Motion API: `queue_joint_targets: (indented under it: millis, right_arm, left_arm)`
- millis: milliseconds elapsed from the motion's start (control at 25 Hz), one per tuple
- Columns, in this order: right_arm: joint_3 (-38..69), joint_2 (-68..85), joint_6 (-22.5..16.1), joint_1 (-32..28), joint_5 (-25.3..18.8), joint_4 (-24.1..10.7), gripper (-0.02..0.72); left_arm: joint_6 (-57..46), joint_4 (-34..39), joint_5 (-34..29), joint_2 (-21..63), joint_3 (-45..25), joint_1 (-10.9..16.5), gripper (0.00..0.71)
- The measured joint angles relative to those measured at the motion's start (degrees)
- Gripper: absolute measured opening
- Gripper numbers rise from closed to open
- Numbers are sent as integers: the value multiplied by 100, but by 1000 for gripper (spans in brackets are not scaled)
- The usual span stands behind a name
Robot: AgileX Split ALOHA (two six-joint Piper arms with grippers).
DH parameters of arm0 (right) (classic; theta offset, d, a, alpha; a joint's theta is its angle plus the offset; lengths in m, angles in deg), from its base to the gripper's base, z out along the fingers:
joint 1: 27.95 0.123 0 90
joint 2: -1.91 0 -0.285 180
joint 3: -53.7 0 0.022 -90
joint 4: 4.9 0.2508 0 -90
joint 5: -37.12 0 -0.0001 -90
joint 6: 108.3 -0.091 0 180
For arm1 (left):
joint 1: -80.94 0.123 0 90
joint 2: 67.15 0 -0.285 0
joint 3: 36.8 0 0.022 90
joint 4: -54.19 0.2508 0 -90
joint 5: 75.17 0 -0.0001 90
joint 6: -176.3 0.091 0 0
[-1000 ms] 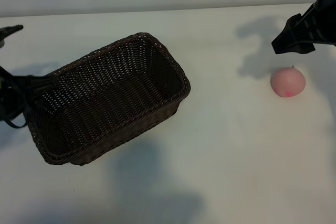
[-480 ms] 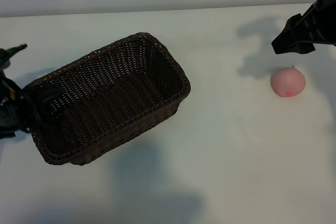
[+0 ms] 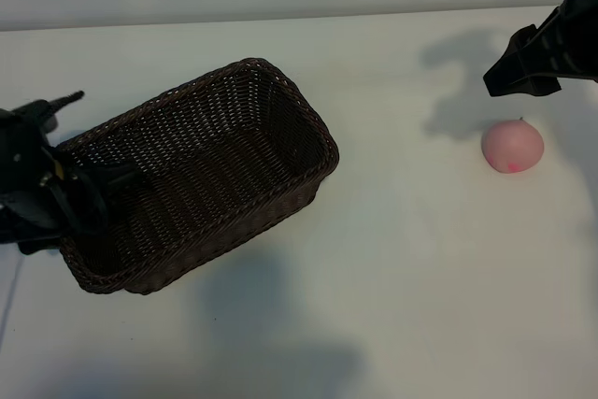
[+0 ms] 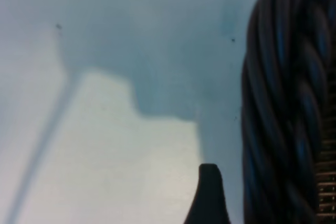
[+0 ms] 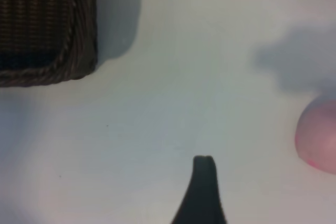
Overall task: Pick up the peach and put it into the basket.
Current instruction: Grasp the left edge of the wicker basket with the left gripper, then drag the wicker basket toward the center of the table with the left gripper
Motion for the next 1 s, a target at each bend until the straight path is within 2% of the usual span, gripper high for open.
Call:
queue_joint_targets:
  millis: [440, 560, 640, 680, 1000]
  right_arm:
    - [0, 0, 0, 0, -13, 0, 595]
    - [0, 0, 0, 0, -13, 0, 595]
    - [0, 0, 0, 0, -13, 0, 595]
    - [0, 0, 0, 0, -13, 0, 595]
    - [0, 0, 0, 0, -13, 0, 595]
  left_arm:
    - [214, -305, 139, -313, 0, 0, 584]
    - [258, -337, 134, -313, 0, 0, 524]
    - [234, -383, 141, -313, 0, 2, 428]
    - [219, -396, 153, -313, 0, 12, 407]
    - [263, -396, 179, -301, 0, 12, 391]
